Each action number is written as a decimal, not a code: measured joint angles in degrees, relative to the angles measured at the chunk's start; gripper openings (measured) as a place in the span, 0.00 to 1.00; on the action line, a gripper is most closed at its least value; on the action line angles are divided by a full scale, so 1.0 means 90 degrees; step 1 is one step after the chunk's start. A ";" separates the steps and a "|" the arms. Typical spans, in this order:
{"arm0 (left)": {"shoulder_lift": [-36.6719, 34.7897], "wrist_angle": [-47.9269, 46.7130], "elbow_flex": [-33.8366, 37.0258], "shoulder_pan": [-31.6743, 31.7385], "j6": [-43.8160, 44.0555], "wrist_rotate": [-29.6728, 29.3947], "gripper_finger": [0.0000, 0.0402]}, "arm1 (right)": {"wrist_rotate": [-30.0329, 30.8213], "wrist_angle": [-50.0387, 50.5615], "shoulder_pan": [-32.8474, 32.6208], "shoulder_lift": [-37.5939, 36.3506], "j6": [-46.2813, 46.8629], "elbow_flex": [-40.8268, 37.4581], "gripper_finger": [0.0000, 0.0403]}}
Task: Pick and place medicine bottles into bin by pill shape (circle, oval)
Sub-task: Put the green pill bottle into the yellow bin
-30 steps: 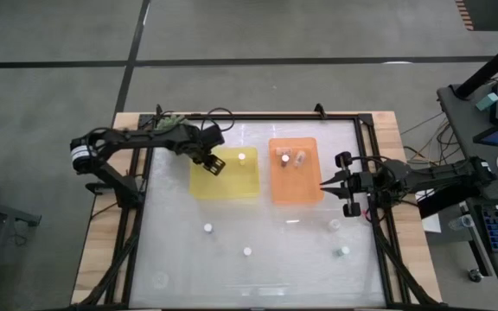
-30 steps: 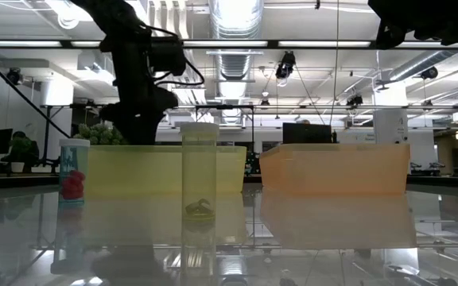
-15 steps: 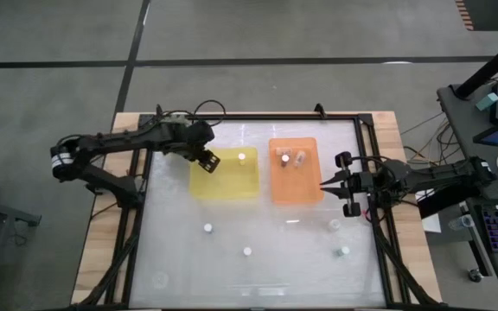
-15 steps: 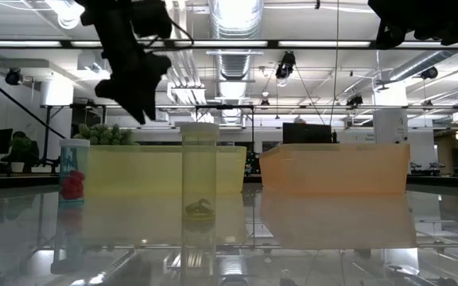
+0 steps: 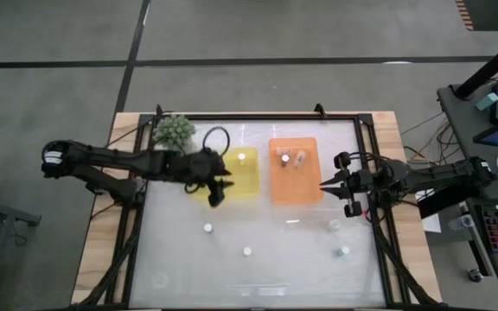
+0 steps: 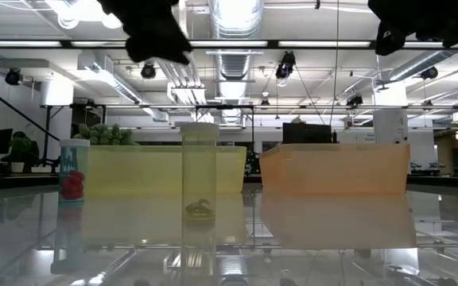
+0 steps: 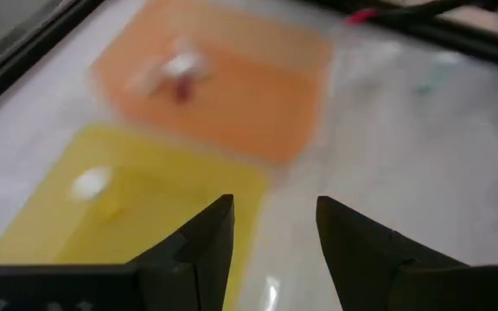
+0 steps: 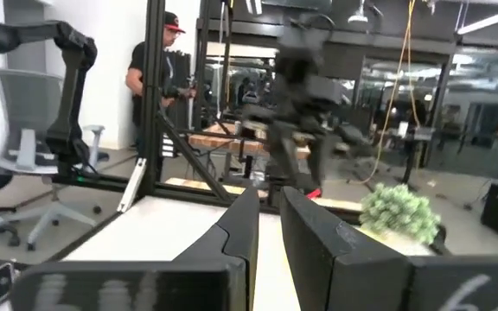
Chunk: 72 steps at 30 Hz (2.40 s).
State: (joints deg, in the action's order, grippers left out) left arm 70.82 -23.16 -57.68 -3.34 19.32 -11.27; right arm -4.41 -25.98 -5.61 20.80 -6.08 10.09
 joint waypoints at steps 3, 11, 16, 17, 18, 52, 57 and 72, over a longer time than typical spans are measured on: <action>0.0048 0.0551 0.0002 -0.0500 -0.0471 -0.0007 0.37 | 0.0000 0.0039 -0.0002 0.0002 0.0462 0.0000 0.11; 0.0304 0.2011 0.0004 -0.1483 -0.2299 -0.0018 0.37 | -0.0089 0.0045 -0.0016 0.0002 0.1902 0.0007 0.11; 0.0616 0.2537 0.0004 -0.1751 -0.2963 -0.0012 0.37 | -0.0365 0.0056 -0.0139 0.0115 0.2422 0.0227 0.11; 0.0675 0.2548 0.0004 -0.1775 -0.3009 -0.0010 0.37 | -0.0373 0.0063 -0.0182 0.0168 0.2486 0.0305 0.11; 0.0736 0.2545 0.0004 -0.1779 -0.3026 0.0002 0.37 | -0.0373 0.0065 -0.0234 0.0228 0.2547 0.0393 0.11; -0.0005 0.3214 0.1282 -0.1765 -0.3423 -0.0325 0.37 | -0.0440 0.6468 -0.2772 0.4278 0.8382 0.4352 0.11; -0.0103 0.3190 0.1348 -0.1765 -0.3351 -0.0327 0.37 | -0.0747 0.8358 -0.3336 0.4815 1.0006 0.4783 0.11; -0.0172 0.3184 0.1373 -0.1765 -0.3352 -0.0330 0.37 | -0.0560 0.9331 -0.4230 0.5763 1.1451 0.5175 0.25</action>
State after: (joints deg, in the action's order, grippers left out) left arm 69.28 5.50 -45.32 -19.22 -10.85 -14.24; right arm -9.45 58.00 -43.68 72.67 96.98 56.66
